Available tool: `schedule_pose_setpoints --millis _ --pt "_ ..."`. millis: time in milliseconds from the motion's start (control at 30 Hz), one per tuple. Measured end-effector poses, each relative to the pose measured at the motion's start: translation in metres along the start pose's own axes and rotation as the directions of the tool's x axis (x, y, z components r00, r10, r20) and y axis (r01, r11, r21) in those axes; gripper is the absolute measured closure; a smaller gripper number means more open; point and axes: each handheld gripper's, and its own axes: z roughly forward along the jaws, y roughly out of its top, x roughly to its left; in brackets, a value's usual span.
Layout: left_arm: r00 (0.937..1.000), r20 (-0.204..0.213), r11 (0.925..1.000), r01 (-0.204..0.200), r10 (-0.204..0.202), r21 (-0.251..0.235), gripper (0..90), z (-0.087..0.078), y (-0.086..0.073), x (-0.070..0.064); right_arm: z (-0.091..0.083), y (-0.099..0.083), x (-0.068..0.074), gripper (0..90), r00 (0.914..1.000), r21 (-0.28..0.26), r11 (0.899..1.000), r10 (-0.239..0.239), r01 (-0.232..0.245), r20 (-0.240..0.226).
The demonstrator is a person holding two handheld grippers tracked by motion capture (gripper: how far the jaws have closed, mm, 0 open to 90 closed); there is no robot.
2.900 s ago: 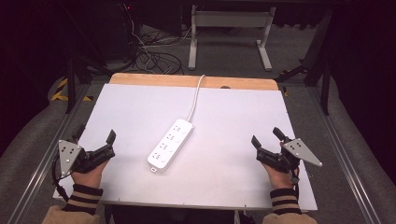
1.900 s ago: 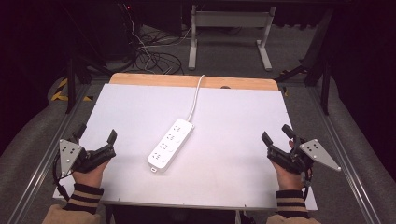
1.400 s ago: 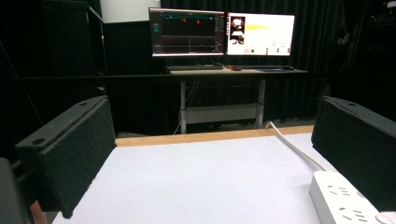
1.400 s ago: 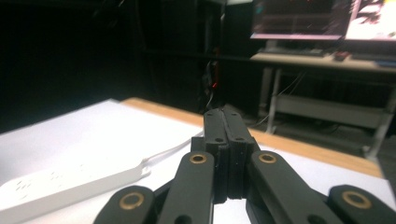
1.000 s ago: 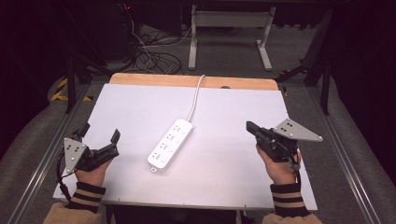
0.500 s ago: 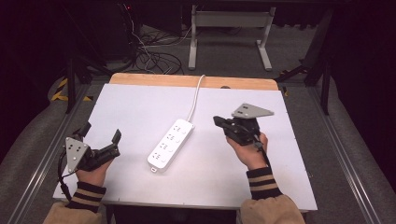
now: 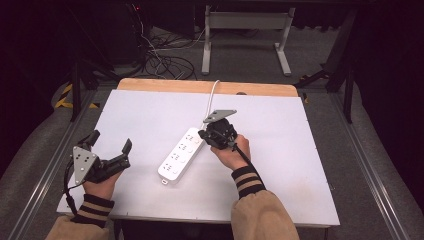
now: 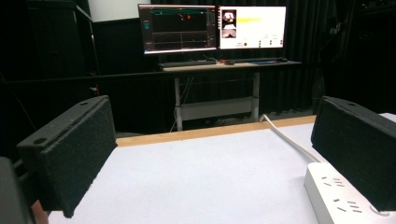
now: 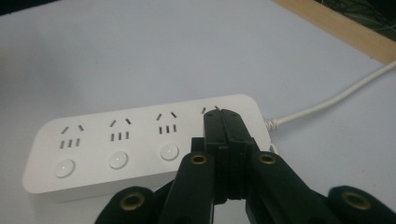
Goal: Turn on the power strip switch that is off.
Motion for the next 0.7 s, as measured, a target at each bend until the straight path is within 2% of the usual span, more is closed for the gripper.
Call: schedule_pose_setpoints --millis 100,233,333,700 --pt "1.0 0.001 1.0 -0.004 0.004 -0.001 0.7 0.001 0.0 -0.001 0.015 -0.003 -0.004 90.0 0.9999 0.039 0.999 0.01 -0.01 0.007" --pt "1.0 0.005 1.0 -0.005 0.005 0.0 0.9 0.0 0.0 -0.001 0.022 -0.004 -0.005 90.0 0.9999 0.049 0.999 0.013 -0.013 0.007" --pt "1.0 0.005 1.0 -0.004 0.004 -0.001 0.9 0.0 0.0 -0.001 0.035 -0.007 -0.004 90.0 0.9996 0.08 0.997 0.015 -0.017 0.022" --pt "1.0 0.003 1.0 -0.007 0.007 -0.004 0.9 -0.001 0.0 -0.001 0.05 -0.012 -0.004 90.0 0.9993 0.09 0.996 0.016 -0.019 0.033"
